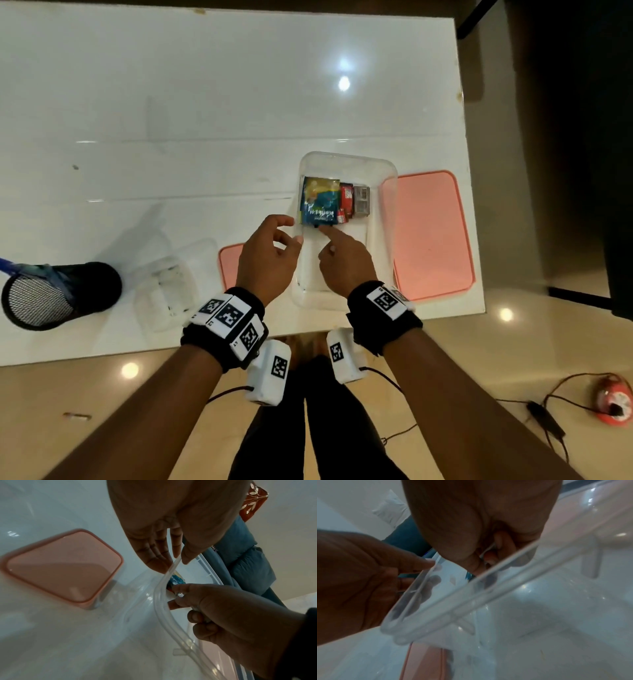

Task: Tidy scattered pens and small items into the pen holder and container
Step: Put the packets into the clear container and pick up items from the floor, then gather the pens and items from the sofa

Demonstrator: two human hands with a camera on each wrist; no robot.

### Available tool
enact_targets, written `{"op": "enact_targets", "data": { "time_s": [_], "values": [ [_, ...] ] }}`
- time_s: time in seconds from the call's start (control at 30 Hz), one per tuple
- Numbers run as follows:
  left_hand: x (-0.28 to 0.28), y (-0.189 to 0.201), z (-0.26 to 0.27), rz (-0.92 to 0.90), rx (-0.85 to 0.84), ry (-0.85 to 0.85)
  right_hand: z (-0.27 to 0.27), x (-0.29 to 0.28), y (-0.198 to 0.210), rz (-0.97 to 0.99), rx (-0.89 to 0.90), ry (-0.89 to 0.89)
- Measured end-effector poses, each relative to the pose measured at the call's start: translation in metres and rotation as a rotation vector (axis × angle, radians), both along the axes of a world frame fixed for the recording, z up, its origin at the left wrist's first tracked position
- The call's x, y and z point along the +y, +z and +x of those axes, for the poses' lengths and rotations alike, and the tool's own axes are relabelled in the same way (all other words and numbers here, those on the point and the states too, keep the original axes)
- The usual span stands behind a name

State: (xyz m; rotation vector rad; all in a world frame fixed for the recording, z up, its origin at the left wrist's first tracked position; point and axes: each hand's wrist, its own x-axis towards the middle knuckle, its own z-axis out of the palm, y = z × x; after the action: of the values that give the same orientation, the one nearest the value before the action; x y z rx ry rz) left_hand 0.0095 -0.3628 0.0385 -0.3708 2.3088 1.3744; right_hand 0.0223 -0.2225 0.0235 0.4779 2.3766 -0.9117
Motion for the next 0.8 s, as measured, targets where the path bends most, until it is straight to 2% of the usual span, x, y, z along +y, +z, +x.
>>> {"op": "enact_targets", "data": {
  "time_s": [0.2, 0.33, 0.5, 0.63, 0.8],
  "values": [
    [-0.001, 0.007, 0.000, 0.031, -0.085, 0.025, -0.016, 0.001, 0.012, 0.020, -0.078, 0.060],
    [-0.006, 0.018, 0.004, 0.008, -0.106, 0.049, -0.009, 0.006, 0.035, -0.075, 0.003, 0.103],
    [-0.037, 0.039, 0.036, -0.049, -0.029, 0.162, 0.017, -0.001, 0.063, -0.271, 0.044, 0.100],
    [-0.079, 0.042, 0.081, -0.106, 0.027, 0.359, 0.032, -0.036, 0.073, -0.410, 0.072, 0.125],
    [-0.125, 0.025, 0.140, -0.211, 0.012, 0.610, 0.039, -0.097, 0.071, -0.429, 0.121, 0.359]
  ]
}}
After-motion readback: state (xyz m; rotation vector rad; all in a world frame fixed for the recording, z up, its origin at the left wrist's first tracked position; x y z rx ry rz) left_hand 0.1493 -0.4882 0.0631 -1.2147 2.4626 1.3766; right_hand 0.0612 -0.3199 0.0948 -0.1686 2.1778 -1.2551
